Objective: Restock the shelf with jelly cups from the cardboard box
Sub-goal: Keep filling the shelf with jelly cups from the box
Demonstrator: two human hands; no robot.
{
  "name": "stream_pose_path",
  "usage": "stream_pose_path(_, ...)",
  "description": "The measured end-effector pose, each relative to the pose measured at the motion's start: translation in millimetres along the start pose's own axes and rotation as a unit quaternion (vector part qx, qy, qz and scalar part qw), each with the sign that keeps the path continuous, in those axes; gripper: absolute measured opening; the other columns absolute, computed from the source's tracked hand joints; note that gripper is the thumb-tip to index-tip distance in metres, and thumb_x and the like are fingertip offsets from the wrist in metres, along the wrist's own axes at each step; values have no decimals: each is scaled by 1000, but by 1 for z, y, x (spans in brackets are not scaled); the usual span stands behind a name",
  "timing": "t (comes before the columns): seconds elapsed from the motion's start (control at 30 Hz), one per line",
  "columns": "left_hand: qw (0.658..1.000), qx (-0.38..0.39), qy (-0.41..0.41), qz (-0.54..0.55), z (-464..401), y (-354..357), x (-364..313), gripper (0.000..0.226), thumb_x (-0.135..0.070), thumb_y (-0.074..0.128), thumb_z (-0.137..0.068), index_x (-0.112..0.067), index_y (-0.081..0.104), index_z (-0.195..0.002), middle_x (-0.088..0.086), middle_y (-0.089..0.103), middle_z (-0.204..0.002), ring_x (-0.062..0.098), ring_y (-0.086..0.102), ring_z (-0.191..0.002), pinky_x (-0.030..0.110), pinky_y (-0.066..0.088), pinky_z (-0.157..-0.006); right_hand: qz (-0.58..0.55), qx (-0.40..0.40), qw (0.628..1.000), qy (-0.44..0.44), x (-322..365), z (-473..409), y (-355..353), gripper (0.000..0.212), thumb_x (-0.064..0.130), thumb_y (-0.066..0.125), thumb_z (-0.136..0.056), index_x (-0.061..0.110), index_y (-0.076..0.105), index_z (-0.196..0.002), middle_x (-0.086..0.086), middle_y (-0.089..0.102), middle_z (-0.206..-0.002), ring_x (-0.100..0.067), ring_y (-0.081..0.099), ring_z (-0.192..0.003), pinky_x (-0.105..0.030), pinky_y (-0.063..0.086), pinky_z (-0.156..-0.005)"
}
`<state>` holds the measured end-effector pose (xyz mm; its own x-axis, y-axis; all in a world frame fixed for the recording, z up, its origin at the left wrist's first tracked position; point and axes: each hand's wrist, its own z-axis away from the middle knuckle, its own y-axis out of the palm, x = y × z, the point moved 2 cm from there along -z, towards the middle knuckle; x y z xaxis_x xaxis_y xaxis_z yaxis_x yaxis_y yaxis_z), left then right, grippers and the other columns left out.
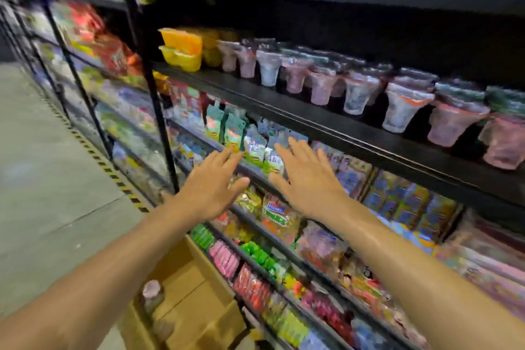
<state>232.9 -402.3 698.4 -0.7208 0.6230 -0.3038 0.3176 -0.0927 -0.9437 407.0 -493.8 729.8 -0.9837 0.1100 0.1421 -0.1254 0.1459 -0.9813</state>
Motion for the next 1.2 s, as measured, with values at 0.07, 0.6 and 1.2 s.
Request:
stream_pose_path(0.07,1000,-3,-16,3,17,-3,35,68,-53,37,-102,-25,15,-160,2,14,-166,22,10,-153,41,14,-123,-7,11,1000,-23,34,-18,18,68,53,36,-103,26,11,-160,-5,3,-168,-22,0,-155,-48,2,-124)
stream_pose_path(0.6,987,67,-143,6,81,18,281,70,-60,32,-101,-40,-3,-158,-3,1,-168,28,-3,-153,51,7,-121,-34,129,990,-38,221,-108,164,71,56,33,-103,32,-2,-160,0,-7,-168,-24,-7,-154,-50,1,-124)
stream_pose_path(1.2,960,77,-268,26,7,121,442,66,-50,39,-101,-33,11,-158,-1,15,-165,27,10,-150,49,17,-120,-92,228,962,-116,256,-274,367,66,49,41,-103,31,11,-159,-2,3,-167,-27,2,-153,-47,6,-122)
